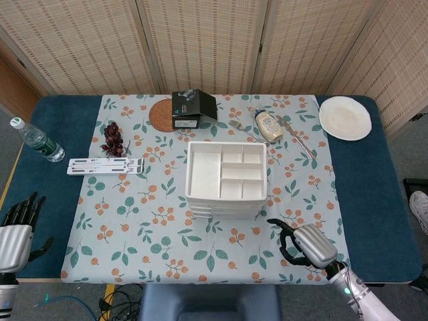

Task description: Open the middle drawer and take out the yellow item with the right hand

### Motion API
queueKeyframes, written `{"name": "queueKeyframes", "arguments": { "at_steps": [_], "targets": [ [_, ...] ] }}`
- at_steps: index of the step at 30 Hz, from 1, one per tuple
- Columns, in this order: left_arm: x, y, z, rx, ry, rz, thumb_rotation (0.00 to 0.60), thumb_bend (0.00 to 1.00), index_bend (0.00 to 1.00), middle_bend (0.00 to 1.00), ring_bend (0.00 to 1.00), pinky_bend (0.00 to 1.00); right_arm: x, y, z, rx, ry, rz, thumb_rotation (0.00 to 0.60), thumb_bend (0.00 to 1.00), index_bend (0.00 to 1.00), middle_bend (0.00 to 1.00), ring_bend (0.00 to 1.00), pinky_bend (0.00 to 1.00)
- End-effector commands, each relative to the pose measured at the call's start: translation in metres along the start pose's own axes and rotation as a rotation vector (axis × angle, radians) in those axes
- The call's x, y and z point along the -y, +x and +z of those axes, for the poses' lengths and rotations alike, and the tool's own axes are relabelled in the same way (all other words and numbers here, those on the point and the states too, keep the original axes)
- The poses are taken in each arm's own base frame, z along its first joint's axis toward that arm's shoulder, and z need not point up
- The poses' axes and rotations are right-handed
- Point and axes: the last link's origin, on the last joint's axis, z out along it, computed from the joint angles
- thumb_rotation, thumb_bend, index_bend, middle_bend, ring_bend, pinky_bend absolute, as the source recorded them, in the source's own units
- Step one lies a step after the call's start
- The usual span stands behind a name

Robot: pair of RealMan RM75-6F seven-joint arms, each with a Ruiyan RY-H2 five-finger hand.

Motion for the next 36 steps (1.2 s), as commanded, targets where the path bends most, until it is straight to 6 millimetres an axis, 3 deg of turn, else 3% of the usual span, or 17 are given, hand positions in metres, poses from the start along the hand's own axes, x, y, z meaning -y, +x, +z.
{"name": "queueKeyframes", "arguments": {
  "at_steps": [1, 16, 28, 36],
  "targets": [
    [0.000, -0.001, 0.000, 0.004, -0.001, 0.002, 0.600, 0.26, 0.00, 0.00, 0.09, 0.11, 0.012, -0.020, 0.021, 0.118, 0.040, 0.194, 0.600, 0.50, 0.01, 0.74, 0.92, 0.98],
    [-0.001, 0.000, 0.004, 0.011, -0.006, 0.007, 0.600, 0.26, 0.00, 0.00, 0.09, 0.11, 0.030, -0.048, 0.077, 0.243, 0.099, 0.620, 0.600, 0.55, 0.00, 0.79, 0.97, 1.00],
    [0.000, 0.000, 0.005, 0.018, -0.005, 0.014, 0.600, 0.26, 0.00, 0.00, 0.09, 0.11, 0.037, -0.054, 0.110, 0.217, 0.134, 0.731, 0.600, 0.56, 0.00, 0.80, 0.99, 1.00],
    [0.001, -0.001, 0.005, 0.024, 0.001, 0.017, 0.600, 0.26, 0.00, 0.00, 0.09, 0.11, 0.039, -0.057, 0.118, 0.206, 0.142, 0.755, 0.600, 0.56, 0.00, 0.80, 0.99, 1.00]
  ]
}}
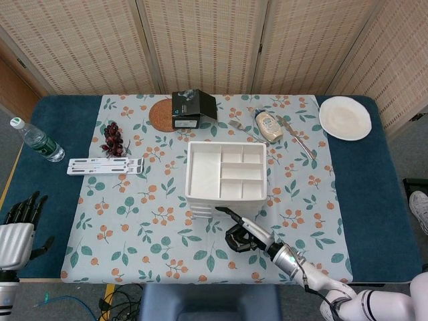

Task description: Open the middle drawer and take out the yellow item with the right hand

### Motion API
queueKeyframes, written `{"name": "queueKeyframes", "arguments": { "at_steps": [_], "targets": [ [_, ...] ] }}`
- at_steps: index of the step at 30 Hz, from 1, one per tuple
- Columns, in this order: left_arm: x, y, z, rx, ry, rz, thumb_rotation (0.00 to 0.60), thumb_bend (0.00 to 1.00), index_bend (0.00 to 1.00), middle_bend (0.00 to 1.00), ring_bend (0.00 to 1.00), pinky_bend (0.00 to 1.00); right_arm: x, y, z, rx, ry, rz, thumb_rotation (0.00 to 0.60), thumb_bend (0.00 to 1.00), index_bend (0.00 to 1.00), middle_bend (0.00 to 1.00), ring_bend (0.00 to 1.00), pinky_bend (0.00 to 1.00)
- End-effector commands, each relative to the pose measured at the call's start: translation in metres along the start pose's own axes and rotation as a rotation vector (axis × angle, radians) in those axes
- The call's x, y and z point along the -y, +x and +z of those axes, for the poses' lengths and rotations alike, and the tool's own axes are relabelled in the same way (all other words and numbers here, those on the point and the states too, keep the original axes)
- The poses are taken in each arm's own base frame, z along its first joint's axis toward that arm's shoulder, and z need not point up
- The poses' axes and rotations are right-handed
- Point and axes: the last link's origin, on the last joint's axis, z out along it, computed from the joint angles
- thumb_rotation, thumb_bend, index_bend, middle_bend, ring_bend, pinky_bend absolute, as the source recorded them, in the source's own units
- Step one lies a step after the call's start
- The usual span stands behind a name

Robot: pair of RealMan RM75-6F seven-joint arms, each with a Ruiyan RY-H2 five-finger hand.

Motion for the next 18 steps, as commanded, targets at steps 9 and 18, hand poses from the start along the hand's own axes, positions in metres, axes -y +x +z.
{"name": "queueKeyframes", "arguments": {
  "at_steps": [9, 18],
  "targets": [
    [-0.001, -0.001, 0.002, 0.005, -0.004, 0.001, 0.600, 0.26, 0.00, 0.00, 0.09, 0.11, 0.003, -0.003, 0.012, 0.008, 0.010, 0.013, 0.600, 0.56, 0.00, 0.80, 0.99, 1.00],
    [0.001, -0.003, 0.001, 0.011, 0.002, 0.003, 0.600, 0.26, 0.00, 0.00, 0.09, 0.11, 0.005, -0.005, 0.017, 0.025, 0.011, 0.008, 0.600, 0.56, 0.00, 0.80, 0.99, 1.00]
  ]
}}
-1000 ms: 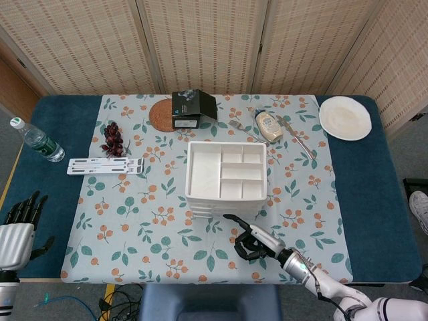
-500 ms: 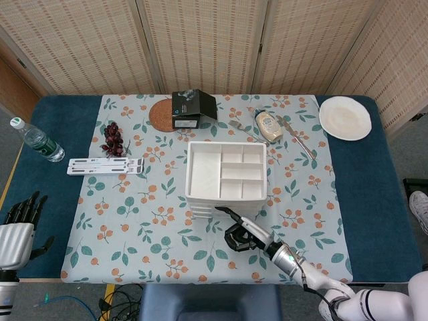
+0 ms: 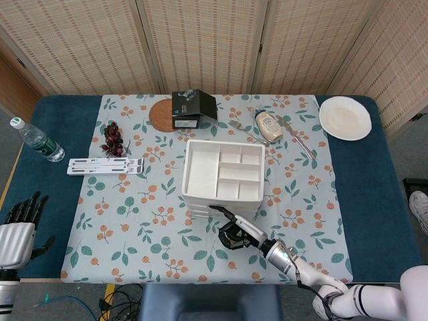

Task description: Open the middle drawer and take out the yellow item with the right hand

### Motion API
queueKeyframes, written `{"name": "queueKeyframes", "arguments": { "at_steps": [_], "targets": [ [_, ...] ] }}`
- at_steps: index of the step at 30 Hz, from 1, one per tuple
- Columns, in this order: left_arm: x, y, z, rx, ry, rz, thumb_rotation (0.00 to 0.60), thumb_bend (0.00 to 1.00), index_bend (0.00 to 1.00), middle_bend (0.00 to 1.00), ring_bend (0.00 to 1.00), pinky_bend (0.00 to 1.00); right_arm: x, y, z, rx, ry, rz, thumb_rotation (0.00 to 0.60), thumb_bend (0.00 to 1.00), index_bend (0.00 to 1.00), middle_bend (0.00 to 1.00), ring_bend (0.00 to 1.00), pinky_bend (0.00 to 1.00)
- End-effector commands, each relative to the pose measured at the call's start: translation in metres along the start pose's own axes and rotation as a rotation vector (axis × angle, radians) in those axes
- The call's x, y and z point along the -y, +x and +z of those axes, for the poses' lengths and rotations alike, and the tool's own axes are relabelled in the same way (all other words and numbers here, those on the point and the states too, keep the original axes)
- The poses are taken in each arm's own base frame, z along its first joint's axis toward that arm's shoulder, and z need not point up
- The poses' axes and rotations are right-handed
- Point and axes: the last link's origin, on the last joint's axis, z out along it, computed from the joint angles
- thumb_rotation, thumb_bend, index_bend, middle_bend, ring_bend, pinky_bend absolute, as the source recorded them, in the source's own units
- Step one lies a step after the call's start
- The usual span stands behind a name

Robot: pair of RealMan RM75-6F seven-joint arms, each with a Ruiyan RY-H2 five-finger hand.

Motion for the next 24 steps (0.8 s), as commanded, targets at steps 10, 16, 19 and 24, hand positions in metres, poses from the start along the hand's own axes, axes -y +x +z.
{"name": "queueKeyframes", "arguments": {
  "at_steps": [10, 16, 19, 24],
  "targets": [
    [0.000, -0.001, -0.001, 0.004, 0.002, 0.001, 0.600, 0.26, 0.00, 0.00, 0.09, 0.11, -0.003, -0.001, -0.002, 0.018, -0.014, -0.011, 0.600, 0.56, 0.03, 0.80, 0.99, 1.00],
    [0.000, -0.001, -0.001, 0.003, 0.002, 0.002, 0.600, 0.26, 0.00, 0.00, 0.09, 0.11, -0.003, -0.003, -0.006, 0.029, -0.015, -0.013, 0.600, 0.56, 0.09, 0.80, 0.99, 1.00],
    [0.000, 0.000, -0.001, -0.001, 0.002, 0.001, 0.600, 0.26, 0.00, 0.00, 0.09, 0.11, -0.003, -0.004, -0.008, 0.030, -0.014, -0.013, 0.600, 0.56, 0.11, 0.80, 0.99, 1.00],
    [-0.001, -0.001, -0.002, 0.001, 0.001, 0.003, 0.600, 0.26, 0.00, 0.00, 0.09, 0.11, -0.003, -0.005, -0.014, 0.037, -0.012, -0.021, 0.600, 0.56, 0.11, 0.80, 0.99, 1.00]
  ]
}}
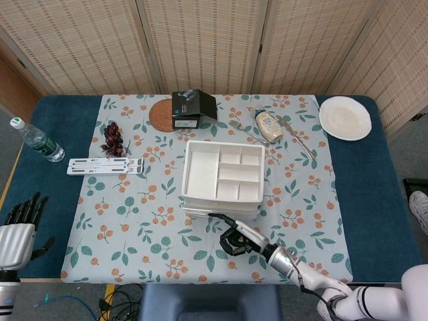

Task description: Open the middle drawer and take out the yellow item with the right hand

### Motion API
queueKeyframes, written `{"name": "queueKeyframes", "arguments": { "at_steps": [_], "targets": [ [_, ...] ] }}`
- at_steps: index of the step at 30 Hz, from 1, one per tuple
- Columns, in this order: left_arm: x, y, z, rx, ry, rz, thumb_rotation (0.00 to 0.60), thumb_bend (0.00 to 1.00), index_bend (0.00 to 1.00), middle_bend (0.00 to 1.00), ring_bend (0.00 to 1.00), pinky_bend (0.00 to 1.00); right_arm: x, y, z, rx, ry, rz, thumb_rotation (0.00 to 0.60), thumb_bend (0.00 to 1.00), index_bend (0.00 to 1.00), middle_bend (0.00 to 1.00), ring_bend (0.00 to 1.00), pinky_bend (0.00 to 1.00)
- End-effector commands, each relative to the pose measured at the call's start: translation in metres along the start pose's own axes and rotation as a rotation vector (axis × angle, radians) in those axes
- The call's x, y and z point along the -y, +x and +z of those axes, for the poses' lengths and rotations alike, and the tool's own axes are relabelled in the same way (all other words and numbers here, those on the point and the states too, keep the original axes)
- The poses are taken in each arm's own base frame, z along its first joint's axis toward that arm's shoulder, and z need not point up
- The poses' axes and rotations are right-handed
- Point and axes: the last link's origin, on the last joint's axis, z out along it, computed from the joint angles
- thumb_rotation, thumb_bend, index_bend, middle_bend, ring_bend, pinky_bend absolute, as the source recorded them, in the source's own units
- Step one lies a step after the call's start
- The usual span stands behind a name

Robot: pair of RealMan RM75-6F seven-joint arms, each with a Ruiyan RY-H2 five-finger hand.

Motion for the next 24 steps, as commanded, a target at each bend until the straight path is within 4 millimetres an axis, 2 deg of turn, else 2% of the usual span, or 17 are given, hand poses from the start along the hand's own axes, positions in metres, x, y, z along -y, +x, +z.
{"name": "queueKeyframes", "arguments": {
  "at_steps": [1, 6, 17, 24],
  "targets": [
    [0.000, 0.000, 0.000, 0.002, 0.000, 0.001, 0.600, 0.26, 0.00, 0.00, 0.09, 0.11, 0.000, 0.000, -0.002, 0.001, 0.001, -0.006, 0.600, 0.56, 0.11, 0.80, 0.99, 1.00],
    [-0.002, 0.000, 0.000, 0.001, -0.004, 0.001, 0.600, 0.26, 0.00, 0.00, 0.09, 0.11, -0.003, 0.000, -0.007, -0.009, -0.001, -0.020, 0.600, 0.56, 0.00, 0.80, 0.99, 1.00],
    [-0.003, -0.002, 0.001, 0.009, -0.008, 0.003, 0.600, 0.26, 0.00, 0.00, 0.09, 0.11, -0.010, -0.005, -0.016, -0.040, 0.021, -0.052, 0.600, 0.57, 0.00, 0.80, 0.99, 1.00],
    [-0.004, -0.002, 0.003, 0.009, -0.013, 0.003, 0.600, 0.26, 0.00, 0.00, 0.09, 0.11, -0.015, -0.009, -0.035, -0.013, -0.028, -0.094, 0.600, 0.57, 0.00, 0.79, 0.99, 1.00]
  ]
}}
